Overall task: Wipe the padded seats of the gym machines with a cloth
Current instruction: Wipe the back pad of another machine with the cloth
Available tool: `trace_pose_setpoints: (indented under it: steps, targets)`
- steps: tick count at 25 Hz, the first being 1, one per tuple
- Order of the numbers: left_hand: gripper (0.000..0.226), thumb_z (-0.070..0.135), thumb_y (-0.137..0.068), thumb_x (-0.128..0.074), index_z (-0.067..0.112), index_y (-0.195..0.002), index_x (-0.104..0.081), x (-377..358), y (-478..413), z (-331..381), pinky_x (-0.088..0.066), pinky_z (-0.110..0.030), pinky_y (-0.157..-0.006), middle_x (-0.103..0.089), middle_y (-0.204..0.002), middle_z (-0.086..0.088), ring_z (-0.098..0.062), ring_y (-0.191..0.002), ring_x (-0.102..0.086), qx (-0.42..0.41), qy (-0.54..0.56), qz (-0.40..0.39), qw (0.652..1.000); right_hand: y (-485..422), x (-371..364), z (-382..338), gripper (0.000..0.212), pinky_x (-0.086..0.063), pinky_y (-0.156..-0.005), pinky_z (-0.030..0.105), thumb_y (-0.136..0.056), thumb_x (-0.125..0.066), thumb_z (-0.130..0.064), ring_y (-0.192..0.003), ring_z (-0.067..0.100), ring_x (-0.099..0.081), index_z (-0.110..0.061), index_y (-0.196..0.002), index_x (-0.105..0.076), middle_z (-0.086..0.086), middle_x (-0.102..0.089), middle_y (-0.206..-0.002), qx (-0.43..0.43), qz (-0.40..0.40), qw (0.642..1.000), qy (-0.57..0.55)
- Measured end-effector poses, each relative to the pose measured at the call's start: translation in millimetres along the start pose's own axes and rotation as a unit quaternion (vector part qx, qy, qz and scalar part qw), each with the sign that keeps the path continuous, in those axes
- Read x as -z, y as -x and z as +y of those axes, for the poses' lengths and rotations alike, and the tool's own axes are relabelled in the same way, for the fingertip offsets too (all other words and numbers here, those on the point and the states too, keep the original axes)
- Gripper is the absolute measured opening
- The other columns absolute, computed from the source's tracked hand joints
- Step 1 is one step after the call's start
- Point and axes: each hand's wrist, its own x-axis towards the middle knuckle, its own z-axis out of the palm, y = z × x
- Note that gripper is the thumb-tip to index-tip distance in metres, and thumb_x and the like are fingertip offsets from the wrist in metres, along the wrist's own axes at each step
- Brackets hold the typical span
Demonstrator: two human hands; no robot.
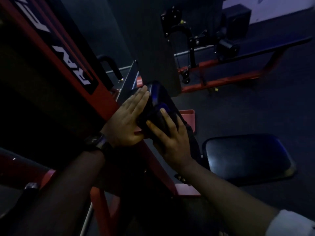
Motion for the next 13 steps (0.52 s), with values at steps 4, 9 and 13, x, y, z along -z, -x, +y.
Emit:
trace_pose_setpoints:
  steps: [4, 9, 13]
  targets:
    - [0.096, 0.064, -0.097, -0.047, -0.008, -0.153, -0.017, -8.5, -0.2, -3.9, -0.026, -0.061, -0.12, -0.016, -0.163, -0.03, -0.041, -0.154, -0.017, -0.025, 0.02, 0.032, 0.999, -1.2, -6.3, -6.0, 0.042, -0.031, -0.117, 0.045, -0.107, -0.043, -0.045, -0.14, 0.04, -0.04, -0.029, -0.145, -0.043, 0.011, -0.026, -0.158, -0.011, 0.019, 0.999, 0.023]
    - [0.098, 0.067, -0.097, -0.04, -0.013, -0.152, -0.024, -13.4, 1.5, -8.8, -0.026, -0.057, -0.121, -0.021, -0.162, -0.03, -0.04, -0.153, -0.02, -0.056, 0.007, 0.058, 0.997, 8.8, -15.4, -14.7, 0.067, -0.023, -0.121, 0.041, -0.091, -0.069, -0.029, -0.143, 0.038, -0.038, -0.03, -0.149, -0.036, 0.01, -0.023, -0.16, -0.095, 0.039, 0.993, 0.053]
    - [0.094, 0.051, -0.09, -0.065, -0.015, -0.149, -0.03, -18.1, 3.6, -16.9, -0.028, -0.057, -0.12, -0.026, -0.16, -0.03, -0.041, -0.152, -0.022, -0.085, 0.018, 0.081, 0.993, 7.7, -23.7, -26.6, 0.062, -0.023, -0.121, 0.043, -0.093, -0.071, -0.023, -0.142, 0.034, -0.041, -0.025, -0.147, -0.04, 0.014, -0.028, -0.156, -0.055, 0.1, 0.985, 0.126]
